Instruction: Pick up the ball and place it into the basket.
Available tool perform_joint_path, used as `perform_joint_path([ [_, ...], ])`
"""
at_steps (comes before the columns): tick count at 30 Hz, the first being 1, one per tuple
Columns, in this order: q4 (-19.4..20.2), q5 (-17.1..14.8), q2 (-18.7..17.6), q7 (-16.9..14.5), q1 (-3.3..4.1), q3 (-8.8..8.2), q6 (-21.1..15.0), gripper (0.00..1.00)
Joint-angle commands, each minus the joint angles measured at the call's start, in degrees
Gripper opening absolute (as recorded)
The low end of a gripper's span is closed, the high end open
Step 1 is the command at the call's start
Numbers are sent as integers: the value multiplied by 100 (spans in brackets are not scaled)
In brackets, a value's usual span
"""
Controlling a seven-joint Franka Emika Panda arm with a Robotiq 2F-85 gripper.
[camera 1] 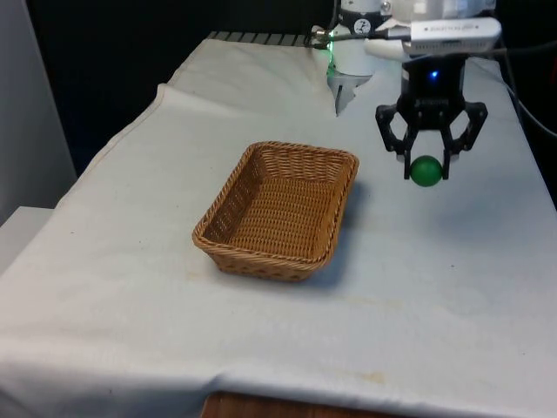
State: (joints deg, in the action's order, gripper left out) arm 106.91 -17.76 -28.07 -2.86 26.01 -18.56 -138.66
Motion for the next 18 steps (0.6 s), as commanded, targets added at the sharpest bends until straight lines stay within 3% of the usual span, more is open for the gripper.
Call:
perform_joint_path([
  [1, -6, 69, 57, 34, 11, -52, 109, 0],
  [4, -40, 109, 138, 29, 6, -126, 246, 0],
  [5, -23, 40, 92, -6, -6, -69, 138, 0],
  [18, -252, 269, 281, 23, -11, -407, 699, 0],
])
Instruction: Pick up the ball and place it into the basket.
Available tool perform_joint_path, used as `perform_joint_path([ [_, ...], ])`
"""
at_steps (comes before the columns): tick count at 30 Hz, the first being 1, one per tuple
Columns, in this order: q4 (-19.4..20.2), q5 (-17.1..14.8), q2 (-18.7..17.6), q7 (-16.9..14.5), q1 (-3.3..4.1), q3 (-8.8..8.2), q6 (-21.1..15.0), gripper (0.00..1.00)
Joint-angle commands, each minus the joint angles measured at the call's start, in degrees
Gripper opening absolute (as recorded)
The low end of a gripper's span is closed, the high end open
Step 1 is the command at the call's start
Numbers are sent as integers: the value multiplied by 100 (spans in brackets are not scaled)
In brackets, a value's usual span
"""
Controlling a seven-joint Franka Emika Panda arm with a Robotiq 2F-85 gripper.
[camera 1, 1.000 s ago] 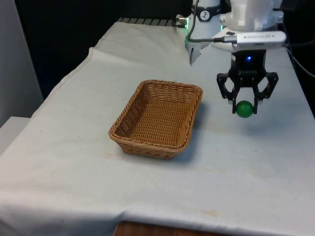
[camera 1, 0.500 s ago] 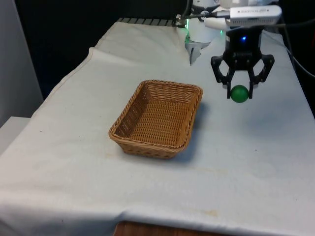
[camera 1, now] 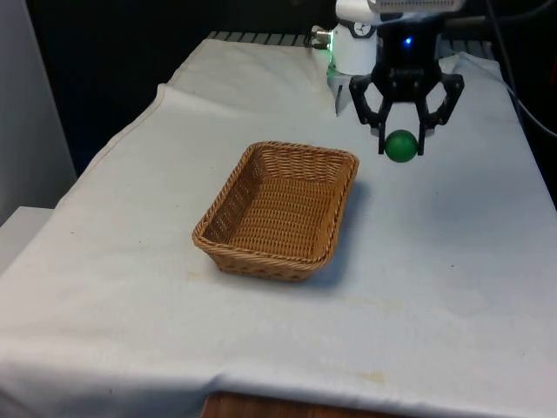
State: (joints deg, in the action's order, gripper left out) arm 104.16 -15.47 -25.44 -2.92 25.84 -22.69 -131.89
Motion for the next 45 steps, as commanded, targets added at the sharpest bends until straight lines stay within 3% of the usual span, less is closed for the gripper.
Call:
perform_joint_path([
  [1, -11, 63, 29, 29, 6, -46, 97, 0],
  [6, -86, 132, 80, 6, 6, -166, 258, 0],
  [7, -86, 57, 40, -11, 0, -126, 172, 0],
  [14, -57, 264, 206, 0, 17, -315, 350, 0],
  [23, 189, 327, 372, 0, 29, -401, 258, 0],
  [26, 195, 292, 372, -29, 0, -384, 304, 0],
  [30, 435, 367, 493, -6, 23, -435, 92, 0],
  [36, 596, 327, 498, -52, -6, -441, -40, 0],
  [38, 733, 321, 539, -86, -6, -458, -235, 0],
  [45, 1094, 235, 487, -304, -92, -516, -728, 0],
])
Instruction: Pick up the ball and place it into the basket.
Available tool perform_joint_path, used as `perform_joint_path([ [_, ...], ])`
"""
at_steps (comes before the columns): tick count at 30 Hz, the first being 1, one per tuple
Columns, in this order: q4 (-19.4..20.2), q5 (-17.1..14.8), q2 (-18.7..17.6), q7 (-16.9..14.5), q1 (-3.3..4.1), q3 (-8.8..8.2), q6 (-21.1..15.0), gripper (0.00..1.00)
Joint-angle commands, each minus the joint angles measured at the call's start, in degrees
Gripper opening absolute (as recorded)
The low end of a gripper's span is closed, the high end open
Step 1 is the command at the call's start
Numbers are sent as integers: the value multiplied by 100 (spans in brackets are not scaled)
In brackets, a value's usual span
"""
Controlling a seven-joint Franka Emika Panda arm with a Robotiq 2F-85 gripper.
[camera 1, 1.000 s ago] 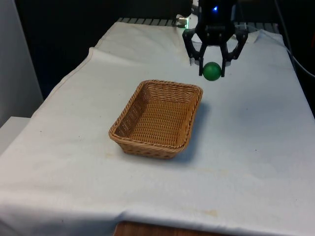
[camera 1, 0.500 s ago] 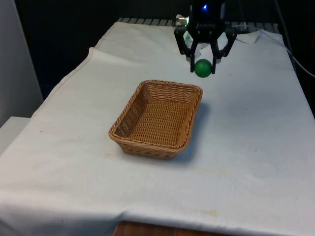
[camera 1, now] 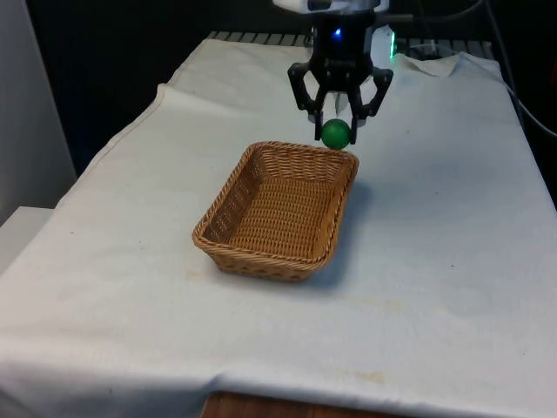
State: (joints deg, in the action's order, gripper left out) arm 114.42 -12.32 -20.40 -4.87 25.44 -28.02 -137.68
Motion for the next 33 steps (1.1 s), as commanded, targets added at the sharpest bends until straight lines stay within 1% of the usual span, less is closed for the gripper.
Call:
perform_joint_path([
  [1, 40, -6, -6, -23, -6, -11, -57, 0],
  [2, 97, -97, -29, -143, -69, 6, -212, 0],
  [4, 149, -126, -57, -201, -86, -11, -304, 0],
  [5, 160, -155, -86, -241, -109, -17, -350, 0],
  [7, 178, -218, -143, -338, -132, -46, -430, 0],
  [8, 189, -321, -223, -447, -155, -69, -521, 0],
  [9, 172, -235, -212, -361, -92, -126, -435, 0],
  [10, 189, -378, -264, -498, -166, -80, -561, 0],
  [14, 201, -642, -441, -739, -206, -120, -722, 0],
  [17, 195, -917, -619, -968, -218, -149, -859, 0],
  [18, 178, -859, -642, -917, -160, -218, -796, 0],
  [19, 195, -980, -659, -1020, -218, -155, -888, 0],
  [22, 195, -1197, -831, -1180, -223, -149, -1020, 0],
  [23, 195, -1197, -831, -1180, -223, -149, -1020, 0],
  [24, 195, -1289, -922, -1226, -223, -132, -1100, 0],
  [26, 189, -1369, -1003, -1272, -218, -120, -1163, 0],
  [27, 183, -1312, -1026, -1220, -172, -195, -1094, 0],
  [28, 189, -1404, -1037, -1289, -218, -120, -1192, 0],
  [33, 189, -1461, -1123, -1306, -206, -120, -1261, 0],
])
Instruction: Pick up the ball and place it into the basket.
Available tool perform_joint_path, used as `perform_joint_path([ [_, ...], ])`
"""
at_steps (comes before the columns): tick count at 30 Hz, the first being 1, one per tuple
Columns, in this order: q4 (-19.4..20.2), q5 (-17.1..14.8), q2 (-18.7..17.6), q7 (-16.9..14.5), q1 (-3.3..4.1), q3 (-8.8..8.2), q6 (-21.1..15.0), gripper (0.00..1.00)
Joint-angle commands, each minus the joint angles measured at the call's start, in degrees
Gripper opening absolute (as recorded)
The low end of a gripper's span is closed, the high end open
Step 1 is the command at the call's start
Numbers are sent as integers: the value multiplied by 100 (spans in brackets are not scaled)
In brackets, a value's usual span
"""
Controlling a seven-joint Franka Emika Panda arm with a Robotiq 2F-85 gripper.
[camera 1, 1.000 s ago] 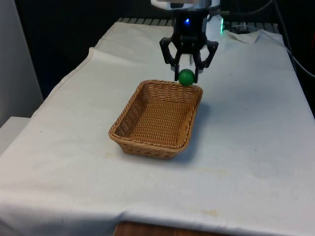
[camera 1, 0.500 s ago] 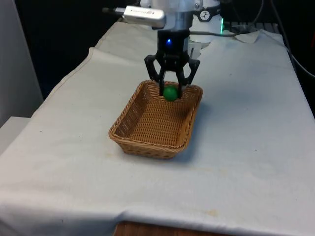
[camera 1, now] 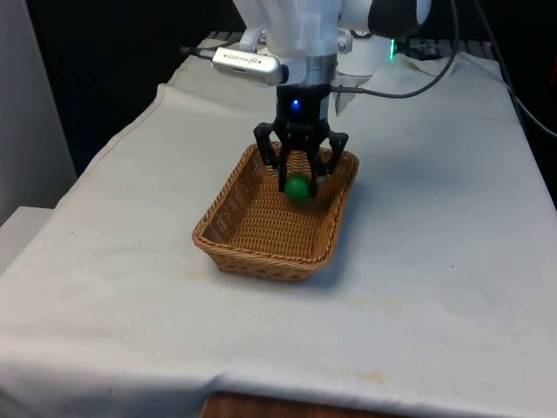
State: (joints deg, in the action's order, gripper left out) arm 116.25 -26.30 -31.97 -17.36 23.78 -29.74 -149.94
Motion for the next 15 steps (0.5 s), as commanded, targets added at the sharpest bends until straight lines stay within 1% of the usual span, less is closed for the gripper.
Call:
perform_joint_path([
  [1, 6, -63, 34, -57, -34, 52, -34, 0],
  [2, 0, 0, 6, 0, 0, 0, 0, 2],
  [3, 11, -63, 34, -57, -34, 46, -34, 7],
  [6, 11, -63, 34, -52, -34, 46, -34, 31],
  [7, 11, -63, 29, -52, -34, 46, -34, 44],
  [10, 11, -63, 29, -52, -34, 46, -34, 70],
  [11, 0, 0, 6, 0, 0, 0, 6, 87],
  [12, 11, -63, 29, -52, -34, 46, -34, 87],
  [13, 17, -63, 29, -52, -34, 46, -34, 96],
  [14, 17, -63, 29, -52, -34, 46, -34, 100],
  [15, 17, -63, 29, -52, -29, 46, -34, 100],
])
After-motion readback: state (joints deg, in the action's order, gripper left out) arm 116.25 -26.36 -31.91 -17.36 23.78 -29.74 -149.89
